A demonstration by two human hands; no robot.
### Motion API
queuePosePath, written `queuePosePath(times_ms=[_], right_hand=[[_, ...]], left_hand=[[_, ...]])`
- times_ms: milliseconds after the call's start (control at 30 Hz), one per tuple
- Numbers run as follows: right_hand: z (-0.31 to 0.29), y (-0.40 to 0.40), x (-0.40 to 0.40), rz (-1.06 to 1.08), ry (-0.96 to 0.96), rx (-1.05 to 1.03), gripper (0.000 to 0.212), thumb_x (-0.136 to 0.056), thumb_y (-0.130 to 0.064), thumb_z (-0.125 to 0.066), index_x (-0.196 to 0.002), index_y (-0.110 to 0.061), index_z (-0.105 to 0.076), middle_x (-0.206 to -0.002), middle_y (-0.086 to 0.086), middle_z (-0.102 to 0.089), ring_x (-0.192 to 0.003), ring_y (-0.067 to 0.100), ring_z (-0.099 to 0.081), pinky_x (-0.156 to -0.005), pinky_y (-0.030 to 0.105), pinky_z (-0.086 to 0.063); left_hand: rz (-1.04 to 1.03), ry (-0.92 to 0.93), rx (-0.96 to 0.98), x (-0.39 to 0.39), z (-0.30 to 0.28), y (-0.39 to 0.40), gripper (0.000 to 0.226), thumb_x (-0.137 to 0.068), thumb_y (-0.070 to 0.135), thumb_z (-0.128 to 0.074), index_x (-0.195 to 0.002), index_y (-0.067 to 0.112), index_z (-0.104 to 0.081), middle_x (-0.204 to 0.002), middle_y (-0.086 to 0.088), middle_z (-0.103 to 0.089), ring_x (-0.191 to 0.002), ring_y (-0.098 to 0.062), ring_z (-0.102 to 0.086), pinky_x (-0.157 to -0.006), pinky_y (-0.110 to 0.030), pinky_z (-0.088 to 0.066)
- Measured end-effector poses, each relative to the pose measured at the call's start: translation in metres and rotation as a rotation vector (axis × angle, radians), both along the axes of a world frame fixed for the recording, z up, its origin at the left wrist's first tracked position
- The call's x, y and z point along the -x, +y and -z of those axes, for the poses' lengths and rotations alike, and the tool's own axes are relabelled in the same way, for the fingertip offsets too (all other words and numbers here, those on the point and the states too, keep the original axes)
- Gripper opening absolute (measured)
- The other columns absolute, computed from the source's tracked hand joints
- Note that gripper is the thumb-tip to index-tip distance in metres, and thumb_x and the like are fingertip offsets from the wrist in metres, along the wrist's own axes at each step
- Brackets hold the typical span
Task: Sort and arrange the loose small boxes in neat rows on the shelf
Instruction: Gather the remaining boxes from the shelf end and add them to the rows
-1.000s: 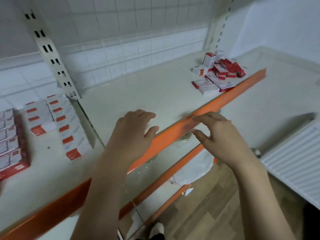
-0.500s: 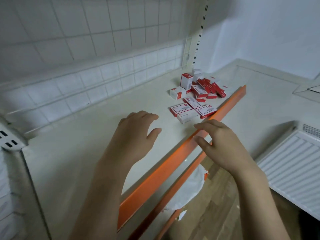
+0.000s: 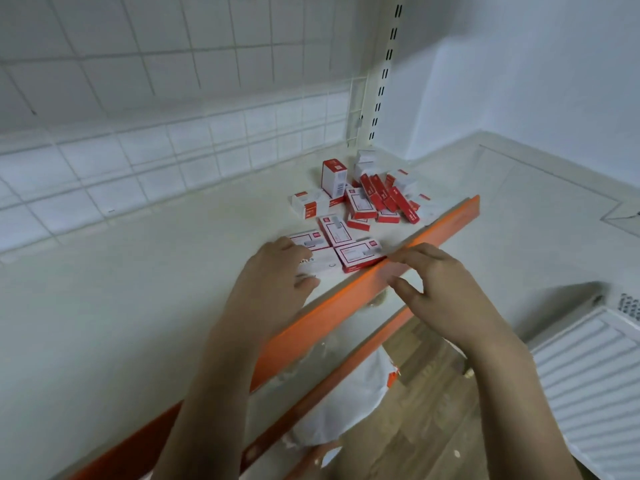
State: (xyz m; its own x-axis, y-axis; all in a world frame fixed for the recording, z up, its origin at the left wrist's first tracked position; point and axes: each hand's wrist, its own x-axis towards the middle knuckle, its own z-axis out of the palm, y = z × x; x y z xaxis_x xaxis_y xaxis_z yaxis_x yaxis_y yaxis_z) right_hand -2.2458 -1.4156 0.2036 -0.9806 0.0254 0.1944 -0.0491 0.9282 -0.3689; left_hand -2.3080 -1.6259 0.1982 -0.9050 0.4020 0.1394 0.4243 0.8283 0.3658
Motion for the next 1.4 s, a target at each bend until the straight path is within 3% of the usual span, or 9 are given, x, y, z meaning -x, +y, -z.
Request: queuePosePath(times_ms=[133, 567, 700, 767, 933, 1133, 1267, 1400], right_hand=[[0.001, 0.022, 0.009, -0.046, -0.001, 0.0, 0.032, -0.088, -0.023, -0.06, -0.12, -0.021, -0.06, -0.118, -0.002, -0.057, -0.109, 0.017, -0.053, -0.09, 0.022, -0.038], [0.001, 0.04, 0.039, -0.207, 0.009, -0.024, 0.039, -0.09, -0.026, -0.056, -0.128, -0.021, -0.054, -0.134, -0.003, -0.049, -0.123, 0.017, -0.044, -0.1, 0.028, -0.035], [-0.002, 0.034, 0.054, -0.285, 0.008, -0.03, 0.037, -0.091, -0.032, -0.054, -0.127, -0.022, -0.054, -0.128, -0.004, -0.053, -0.117, 0.015, -0.047, -0.095, 0.029, -0.04], [-0.003, 0.031, 0.061, -0.313, -0.005, -0.061, 0.038, -0.09, -0.036, -0.054, -0.125, -0.02, -0.055, -0.121, -0.004, -0.054, -0.111, 0.013, -0.05, -0.091, 0.03, -0.044], [-0.014, 0.024, 0.08, -0.395, -0.107, -0.096, 0.05, -0.083, -0.036, -0.066, -0.127, -0.016, -0.053, -0.122, -0.003, -0.053, -0.113, 0.015, -0.048, -0.094, 0.029, -0.038], [-0.021, 0.015, 0.098, -0.47, -0.305, -0.213, 0.045, -0.08, -0.035, -0.07, -0.118, -0.015, -0.055, -0.119, 0.0, -0.06, -0.103, 0.016, -0.056, -0.088, 0.027, -0.045], [-0.023, 0.013, 0.098, -0.46, -0.348, -0.21, 0.05, -0.081, -0.032, -0.07, -0.122, -0.014, -0.048, -0.127, 0.002, -0.055, -0.112, 0.019, -0.054, -0.092, 0.03, -0.044], [-0.019, 0.014, 0.099, -0.45, -0.34, -0.178, 0.049, -0.08, -0.034, -0.07, -0.12, -0.015, -0.049, -0.125, 0.001, -0.056, -0.109, 0.019, -0.055, -0.087, 0.027, -0.045]], left_hand=[[-0.063, 0.019, 0.074, 0.005, 0.004, 0.02, 0.043, -0.088, 0.036, -0.056, -0.126, 0.017, -0.052, -0.128, -0.003, -0.049, -0.113, -0.021, -0.045, -0.095, -0.034, -0.043], [-0.19, -0.007, 0.144, 0.007, 0.006, 0.033, 0.049, -0.085, 0.045, -0.058, -0.127, 0.022, -0.049, -0.125, -0.001, -0.045, -0.115, -0.02, -0.04, -0.095, -0.033, -0.034], [-0.218, 0.05, 0.18, -0.003, 0.007, 0.028, 0.046, -0.085, 0.046, -0.057, -0.121, 0.019, -0.051, -0.123, -0.002, -0.045, -0.114, -0.022, -0.041, -0.092, -0.034, -0.034], [-0.237, 0.097, 0.14, -0.008, 0.007, 0.024, 0.046, -0.085, 0.043, -0.059, -0.121, 0.016, -0.052, -0.121, -0.004, -0.046, -0.113, -0.024, -0.043, -0.09, -0.035, -0.034], [-0.283, 0.205, 0.011, -0.023, -0.006, 0.012, 0.041, -0.083, 0.032, -0.064, -0.117, 0.011, -0.054, -0.116, -0.008, -0.055, -0.107, -0.028, -0.049, -0.086, -0.037, -0.034], [-0.272, 0.253, -0.092, -0.039, -0.009, 0.003, 0.036, -0.077, 0.02, -0.073, -0.107, 0.005, -0.058, -0.102, -0.012, -0.059, -0.092, -0.033, -0.056, -0.078, -0.045, -0.047], [-0.29, 0.252, -0.168, -0.045, -0.006, 0.002, 0.037, -0.078, 0.017, -0.072, -0.11, 0.005, -0.058, -0.106, -0.009, -0.057, -0.097, -0.026, -0.052, -0.08, -0.025, -0.036], [-0.314, 0.269, -0.194, -0.049, -0.002, -0.001, 0.04, -0.076, 0.016, -0.074, -0.111, 0.004, -0.058, -0.106, -0.009, -0.058, -0.098, -0.026, -0.052, -0.08, -0.017, -0.031]])
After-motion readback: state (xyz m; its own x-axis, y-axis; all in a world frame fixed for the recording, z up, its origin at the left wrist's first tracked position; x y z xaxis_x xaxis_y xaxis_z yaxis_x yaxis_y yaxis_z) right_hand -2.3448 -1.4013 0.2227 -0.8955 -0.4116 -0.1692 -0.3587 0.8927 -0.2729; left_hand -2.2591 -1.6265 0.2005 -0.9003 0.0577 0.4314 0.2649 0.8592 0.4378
